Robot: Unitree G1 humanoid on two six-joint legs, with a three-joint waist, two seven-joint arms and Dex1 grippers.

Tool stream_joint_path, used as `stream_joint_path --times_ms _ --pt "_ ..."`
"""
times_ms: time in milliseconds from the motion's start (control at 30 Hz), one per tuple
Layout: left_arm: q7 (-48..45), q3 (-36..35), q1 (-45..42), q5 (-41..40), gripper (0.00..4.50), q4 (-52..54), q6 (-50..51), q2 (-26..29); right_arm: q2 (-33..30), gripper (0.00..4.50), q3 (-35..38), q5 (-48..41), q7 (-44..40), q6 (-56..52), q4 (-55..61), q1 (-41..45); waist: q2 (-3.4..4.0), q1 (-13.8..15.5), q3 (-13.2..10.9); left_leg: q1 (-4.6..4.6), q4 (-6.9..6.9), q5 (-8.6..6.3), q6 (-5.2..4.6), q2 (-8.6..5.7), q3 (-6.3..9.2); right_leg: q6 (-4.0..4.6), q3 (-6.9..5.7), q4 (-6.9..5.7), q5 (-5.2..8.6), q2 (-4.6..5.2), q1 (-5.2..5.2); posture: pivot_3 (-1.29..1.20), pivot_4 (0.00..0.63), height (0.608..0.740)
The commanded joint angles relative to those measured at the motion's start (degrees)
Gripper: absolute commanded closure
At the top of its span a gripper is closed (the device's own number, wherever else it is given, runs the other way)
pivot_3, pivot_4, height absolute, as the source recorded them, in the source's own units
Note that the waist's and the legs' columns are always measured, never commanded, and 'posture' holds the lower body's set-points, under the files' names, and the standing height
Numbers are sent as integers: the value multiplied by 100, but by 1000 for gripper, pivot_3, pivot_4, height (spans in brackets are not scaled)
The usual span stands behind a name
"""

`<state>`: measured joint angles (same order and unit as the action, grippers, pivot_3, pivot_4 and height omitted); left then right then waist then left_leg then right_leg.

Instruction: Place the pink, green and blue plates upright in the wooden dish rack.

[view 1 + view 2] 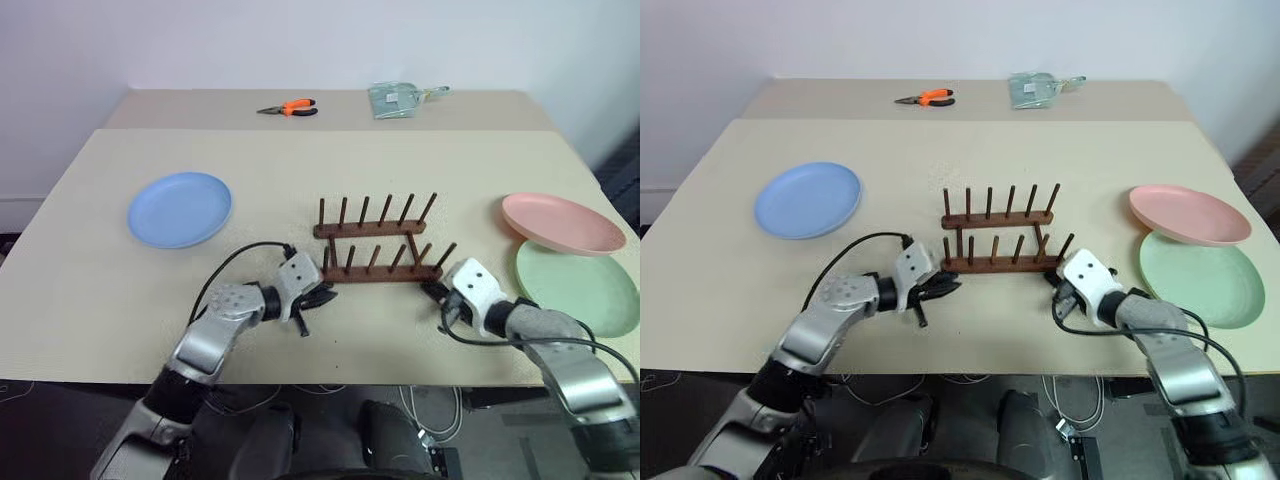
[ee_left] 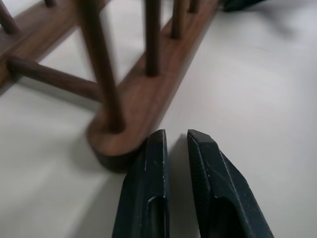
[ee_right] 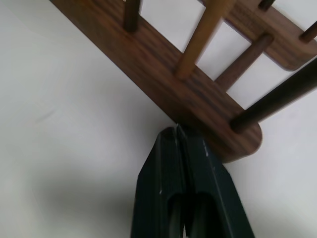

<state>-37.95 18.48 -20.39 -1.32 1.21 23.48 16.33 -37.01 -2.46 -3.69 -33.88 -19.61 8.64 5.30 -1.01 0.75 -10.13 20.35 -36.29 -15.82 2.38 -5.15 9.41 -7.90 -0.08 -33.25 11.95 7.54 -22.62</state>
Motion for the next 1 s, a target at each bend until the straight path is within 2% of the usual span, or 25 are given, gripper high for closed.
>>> stream_joint_path --times_ms 33,167,233,333,400,500,600,700,867,933,1000 --pt "814 -138 -191 421 3819 -732 -143 -177 257 4500 -131 421 487 79 -573 456 0 -3 4 -3 1 1 -1 -1 0 -2 0 -3 -1 0 -1 0 150 740" --pt "1109 -330 -420 337 3819 -1111 -285 -329 442 4500 -144 648 754 220 -936 898 4 1 7 2 2 4 2 -4 2 -20 0 -13 -13 -3 -14 0 150 740" --pt "1093 -334 -436 316 3819 -1108 -339 -311 339 4500 -77 597 587 256 -865 926 5 -2 7 2 6 5 2 -4 3 -21 0 -14 -14 -4 -16 0 150 740" --pt "796 -234 -297 257 3859 -785 -492 -142 -240 3720 215 439 24 349 -292 738 10 -2 5 6 8 4 2 -4 1 -22 1 -13 -13 -5 -21 0 150 740" --pt "529 -247 -170 80 3859 -452 -468 -38 -664 2801 605 308 -200 364 55 636 13 -4 3 14 11 4 3 -5 1 -24 1 -10 -12 -4 -28 0 150 740" --pt "-69 -268 33 -414 3859 224 -404 107 -1524 1251 1220 494 -380 621 -66 483 19 -3 -1 14 15 2 2 -5 -7 -26 2 -6 -10 -1 -30 0 150 740" --pt "-572 -224 137 -833 3859 780 -239 196 -2341 1251 1332 934 -522 1078 -584 324 21 9 -7 20 14 1 1 -3 -10 -26 0 0 -8 1 -28 0 150 740" --pt "-709 -207 88 -973 3859 921 -120 178 -2621 1251 1066 1319 -393 1528 -1257 405 17 -2 -7 17 8 1 1 -1 -13 -5 0 3 2 1 -21 0 150 740" --pt "-721 -236 -28 -1114 3859 1075 1 74 -2604 1251 425 2046 86 2168 -2957 1054 28 -30 -10 14 8 2 -2 -2 -31 -1 7 5 1 7 -21 0 150 740" --pt "-708 -265 -5 -1148 3859 1173 48 106 -2569 1776 242 2169 180 2404 -3508 1301 31 -34 -10 14 12 2 -3 -2 -32 -2 8 4 -1 6 -27 0 150 740" --pt "-688 -273 48 -1138 3859 1222 47 168 -2532 2559 155 2207 245 2564 -3803 1500 33 -36 -10 14 14 2 -3 -2 -32 -13 9 4 -8 6 -27 0 150 740"
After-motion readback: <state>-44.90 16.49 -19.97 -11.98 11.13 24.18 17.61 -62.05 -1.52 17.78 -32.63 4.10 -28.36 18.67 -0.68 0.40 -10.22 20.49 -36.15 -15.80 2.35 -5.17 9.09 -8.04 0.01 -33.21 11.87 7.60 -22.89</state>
